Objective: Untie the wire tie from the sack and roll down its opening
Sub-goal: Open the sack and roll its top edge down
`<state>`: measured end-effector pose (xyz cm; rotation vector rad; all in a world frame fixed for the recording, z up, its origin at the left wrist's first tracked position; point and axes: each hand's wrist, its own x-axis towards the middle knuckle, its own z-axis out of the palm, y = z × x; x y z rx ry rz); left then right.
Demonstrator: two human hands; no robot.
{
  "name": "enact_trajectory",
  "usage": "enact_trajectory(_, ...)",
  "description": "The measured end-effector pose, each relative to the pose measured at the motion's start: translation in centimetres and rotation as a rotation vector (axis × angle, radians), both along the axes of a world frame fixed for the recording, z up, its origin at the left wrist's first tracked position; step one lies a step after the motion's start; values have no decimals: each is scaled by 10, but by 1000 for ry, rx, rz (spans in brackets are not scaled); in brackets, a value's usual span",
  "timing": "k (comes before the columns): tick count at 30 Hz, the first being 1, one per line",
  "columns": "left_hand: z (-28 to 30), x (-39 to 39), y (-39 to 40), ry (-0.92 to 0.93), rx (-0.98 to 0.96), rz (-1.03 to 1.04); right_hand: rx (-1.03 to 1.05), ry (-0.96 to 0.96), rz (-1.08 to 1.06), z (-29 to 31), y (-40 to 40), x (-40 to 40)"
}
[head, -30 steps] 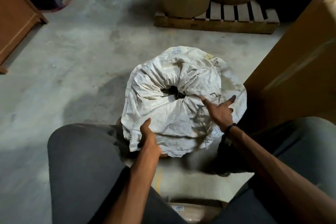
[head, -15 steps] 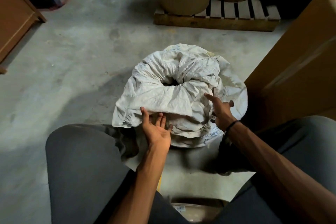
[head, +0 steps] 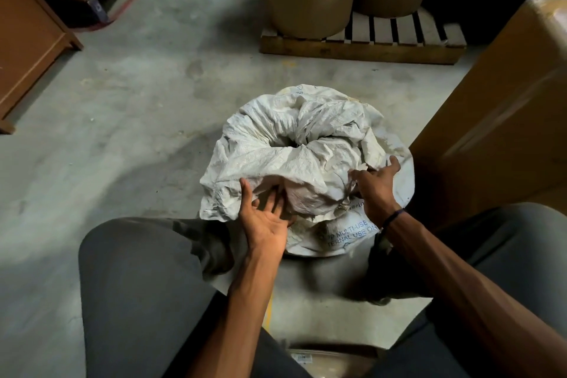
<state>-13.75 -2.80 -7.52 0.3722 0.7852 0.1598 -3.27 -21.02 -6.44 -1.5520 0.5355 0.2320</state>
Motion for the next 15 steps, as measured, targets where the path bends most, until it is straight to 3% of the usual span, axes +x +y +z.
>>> enact_trajectory(4, 5, 6, -6, 42, 56, 0, -41, -218, 52, -1, 2, -9)
enact_trajectory(9, 11, 7, -11, 87, 75, 68, -258, -460, 144, -3, 7, -14)
enact_trajectory(15, 14, 0, -11, 171, 164, 145, -284, -594, 194, 11, 13, -24)
